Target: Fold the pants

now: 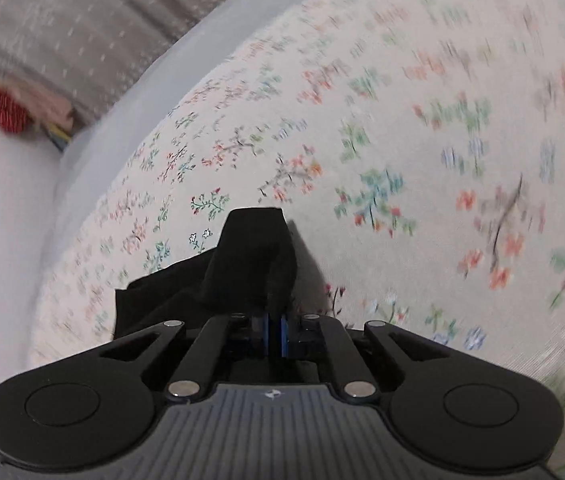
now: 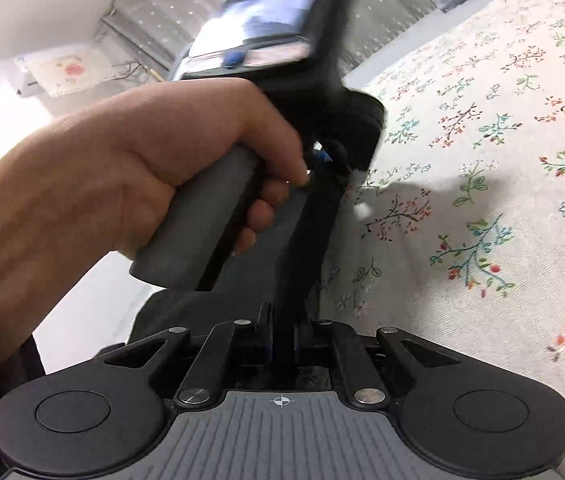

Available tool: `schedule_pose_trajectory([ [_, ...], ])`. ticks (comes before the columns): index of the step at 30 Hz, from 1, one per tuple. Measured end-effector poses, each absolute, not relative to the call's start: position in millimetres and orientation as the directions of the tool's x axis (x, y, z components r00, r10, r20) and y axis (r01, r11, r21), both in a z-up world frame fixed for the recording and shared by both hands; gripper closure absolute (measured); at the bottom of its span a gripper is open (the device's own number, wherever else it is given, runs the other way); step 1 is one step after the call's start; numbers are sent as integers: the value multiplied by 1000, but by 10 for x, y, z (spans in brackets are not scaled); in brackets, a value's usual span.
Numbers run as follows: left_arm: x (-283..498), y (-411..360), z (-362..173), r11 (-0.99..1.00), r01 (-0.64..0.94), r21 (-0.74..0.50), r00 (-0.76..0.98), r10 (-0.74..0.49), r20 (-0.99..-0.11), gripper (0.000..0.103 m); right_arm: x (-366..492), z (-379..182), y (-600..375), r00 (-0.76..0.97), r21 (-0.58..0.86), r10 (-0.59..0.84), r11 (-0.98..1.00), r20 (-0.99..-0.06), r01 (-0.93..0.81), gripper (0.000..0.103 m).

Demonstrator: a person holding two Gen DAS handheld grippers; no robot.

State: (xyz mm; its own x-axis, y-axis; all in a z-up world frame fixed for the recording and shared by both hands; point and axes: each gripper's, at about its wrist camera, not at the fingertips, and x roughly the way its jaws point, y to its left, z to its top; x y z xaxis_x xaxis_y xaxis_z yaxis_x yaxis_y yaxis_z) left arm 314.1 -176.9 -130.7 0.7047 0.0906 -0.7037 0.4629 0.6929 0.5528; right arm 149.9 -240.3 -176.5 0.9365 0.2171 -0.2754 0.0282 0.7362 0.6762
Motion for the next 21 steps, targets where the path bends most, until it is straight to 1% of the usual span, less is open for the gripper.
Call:
schedule_pose_trajectory([
  [6, 3182, -1708, -970, 826, 446, 343, 646, -32, -763, 97, 1329, -1618, -2591, 929, 661, 220, 749, -298, 34, 96],
  [10, 3024, -1858, -737, 859, 455, 235, 637, -129, -760, 98, 1152, -1370, -2782, 931, 630, 190, 775, -313, 53, 96],
  [14, 2882, -2058, -483, 884, 458, 96, 616, -238, -751, 98, 930, -1103, -3063, 933, 595, 136, 798, -334, 96, 96],
  [18, 2673, -2369, -313, 888, 459, -11, 609, -323, -725, 98, 710, -815, -3389, 912, 517, 90, 844, -401, 144, 96],
  [21, 2585, -2572, -339, 891, 449, -70, 605, -360, -710, 98, 627, -681, -3638, 882, 442, 67, 881, -466, 167, 95],
])
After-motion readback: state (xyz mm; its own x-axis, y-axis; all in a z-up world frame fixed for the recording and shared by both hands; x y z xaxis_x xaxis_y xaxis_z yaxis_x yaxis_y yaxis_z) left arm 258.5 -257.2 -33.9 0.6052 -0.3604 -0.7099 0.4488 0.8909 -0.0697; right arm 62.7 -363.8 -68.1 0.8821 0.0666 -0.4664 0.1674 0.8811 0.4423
